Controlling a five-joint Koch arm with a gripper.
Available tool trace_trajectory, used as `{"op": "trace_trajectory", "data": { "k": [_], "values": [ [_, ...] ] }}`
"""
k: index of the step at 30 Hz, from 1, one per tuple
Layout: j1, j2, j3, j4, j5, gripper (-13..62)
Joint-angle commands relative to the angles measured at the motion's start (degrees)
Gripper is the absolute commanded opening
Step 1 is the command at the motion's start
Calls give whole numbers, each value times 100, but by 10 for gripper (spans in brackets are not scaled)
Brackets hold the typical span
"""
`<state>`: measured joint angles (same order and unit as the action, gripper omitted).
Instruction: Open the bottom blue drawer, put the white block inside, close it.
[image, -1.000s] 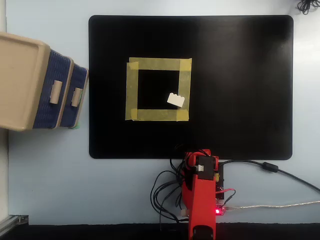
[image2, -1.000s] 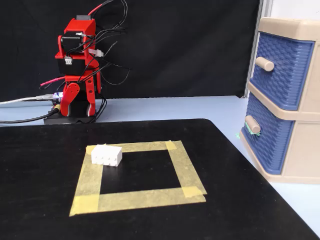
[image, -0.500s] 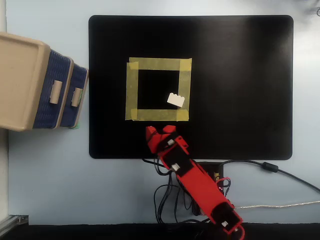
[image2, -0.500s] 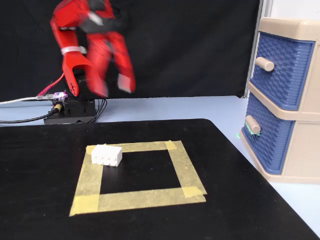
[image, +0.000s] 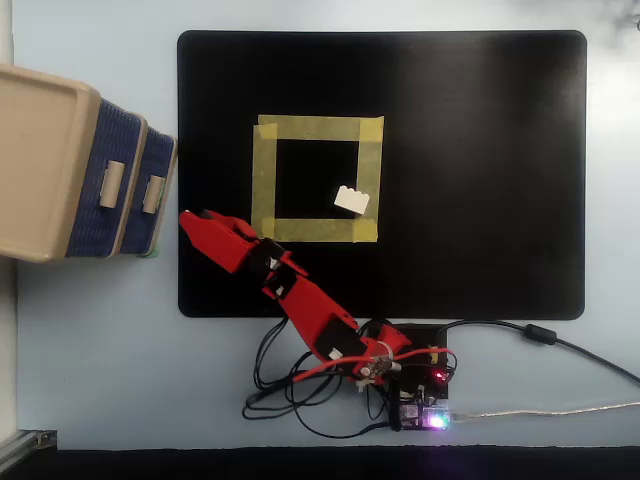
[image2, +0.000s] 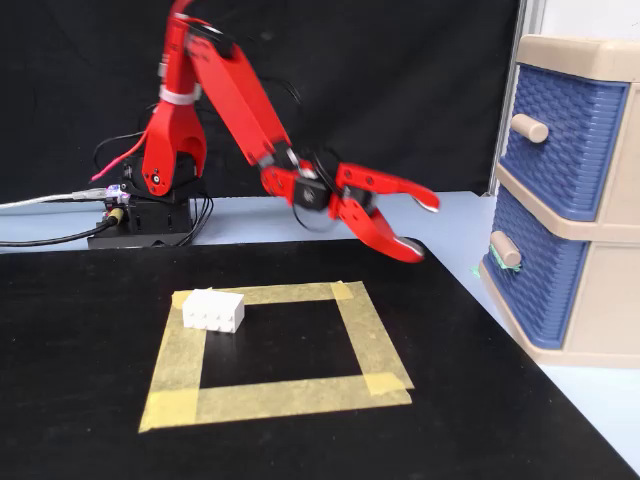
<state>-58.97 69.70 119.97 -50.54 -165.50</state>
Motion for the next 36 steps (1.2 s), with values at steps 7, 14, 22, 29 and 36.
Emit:
{"op": "trace_trajectory", "data": {
  "k": [7,14,22,29,36],
  "values": [
    [-53,-1230,-1591,-1037,-413,336],
    [-53,-2180,-2742,-1037,-650,335],
    [-53,-2575,-3410,-940,-835,331],
    [-88,-2575,-3542,237,-448,198],
    [9,-2224,-2865,1081,-466,-80]
  ]
}}
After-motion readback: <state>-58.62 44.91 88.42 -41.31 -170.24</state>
